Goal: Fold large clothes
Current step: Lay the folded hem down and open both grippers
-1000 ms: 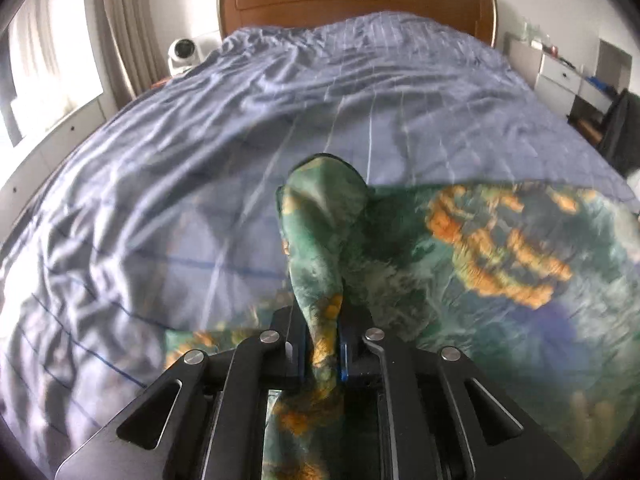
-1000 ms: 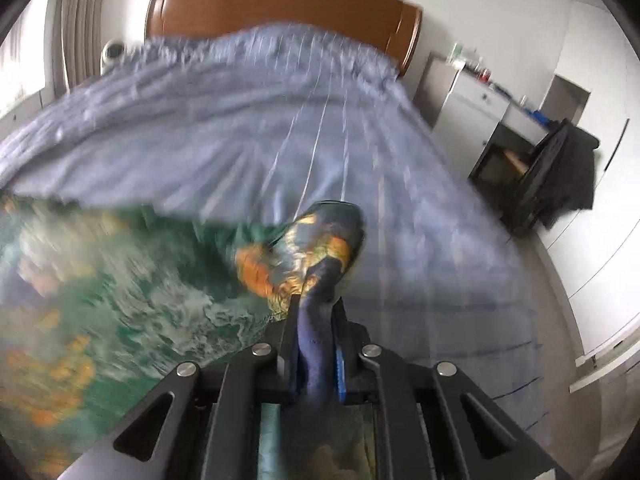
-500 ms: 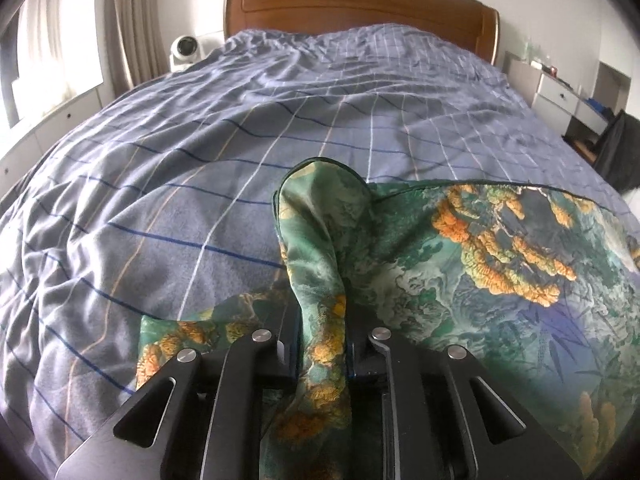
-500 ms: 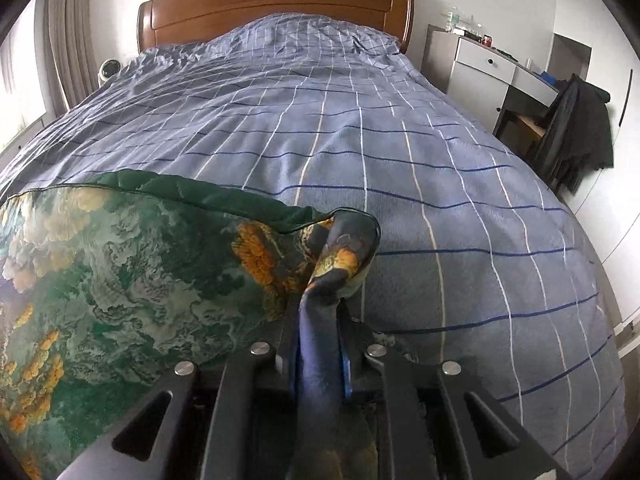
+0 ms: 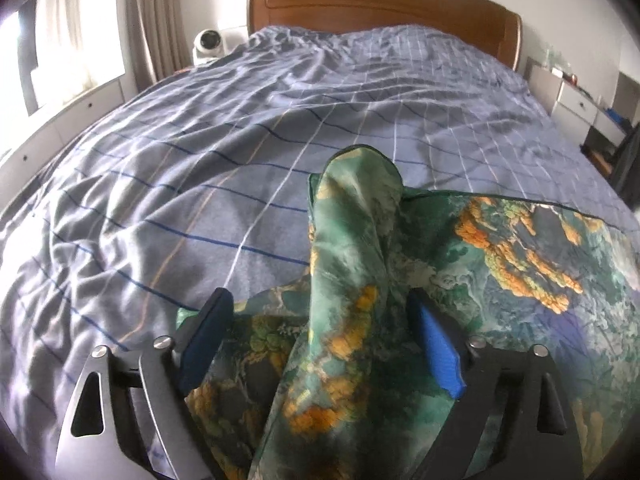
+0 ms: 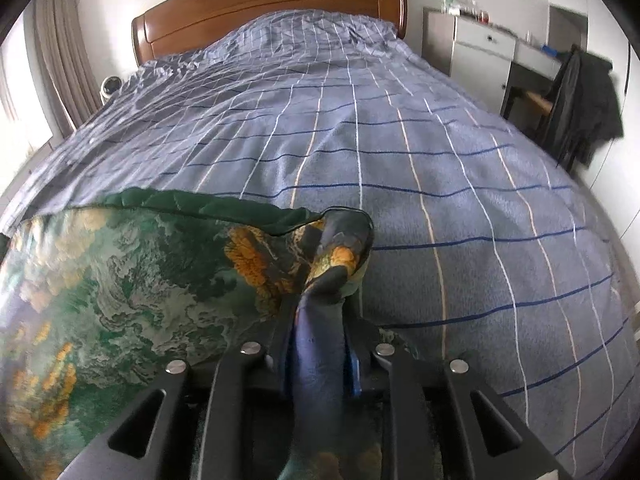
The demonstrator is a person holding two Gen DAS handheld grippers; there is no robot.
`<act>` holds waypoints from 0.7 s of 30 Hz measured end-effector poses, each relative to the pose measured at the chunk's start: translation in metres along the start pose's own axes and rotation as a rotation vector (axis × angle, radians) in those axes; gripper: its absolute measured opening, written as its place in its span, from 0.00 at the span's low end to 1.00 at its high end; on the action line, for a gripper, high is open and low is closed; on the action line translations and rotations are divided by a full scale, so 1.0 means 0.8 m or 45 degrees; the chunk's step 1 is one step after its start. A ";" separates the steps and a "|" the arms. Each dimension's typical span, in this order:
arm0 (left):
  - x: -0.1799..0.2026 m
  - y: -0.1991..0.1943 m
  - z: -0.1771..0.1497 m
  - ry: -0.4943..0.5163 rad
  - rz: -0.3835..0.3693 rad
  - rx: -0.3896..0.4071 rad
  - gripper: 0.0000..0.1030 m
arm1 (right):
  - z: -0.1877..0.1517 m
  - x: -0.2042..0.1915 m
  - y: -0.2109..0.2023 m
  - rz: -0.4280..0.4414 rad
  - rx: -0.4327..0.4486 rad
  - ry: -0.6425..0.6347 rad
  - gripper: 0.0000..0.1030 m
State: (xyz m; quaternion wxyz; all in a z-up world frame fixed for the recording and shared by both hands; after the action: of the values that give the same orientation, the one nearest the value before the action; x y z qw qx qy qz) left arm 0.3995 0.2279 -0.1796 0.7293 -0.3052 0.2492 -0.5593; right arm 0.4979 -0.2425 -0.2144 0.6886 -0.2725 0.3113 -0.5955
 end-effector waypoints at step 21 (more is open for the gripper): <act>0.041 -0.127 -0.030 0.041 -0.238 0.012 0.91 | -0.067 -0.072 -0.191 0.336 0.114 -0.238 0.81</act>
State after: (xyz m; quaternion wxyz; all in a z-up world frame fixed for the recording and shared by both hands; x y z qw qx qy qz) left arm 0.3229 0.1730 -0.1232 0.6712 -0.3148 0.2287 -0.6309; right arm 0.3530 -0.2078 -0.1298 0.7984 -0.2524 0.2520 -0.4851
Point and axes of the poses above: each gripper's, at about its wrist camera, not at the fingertips, and y roughly the way its jaws point, x to its right, z to its top, the point moved 5 cm from there along y, roughly the way its jaws point, and after that the axes turned 3 degrees about y, right-handed, at the moved point
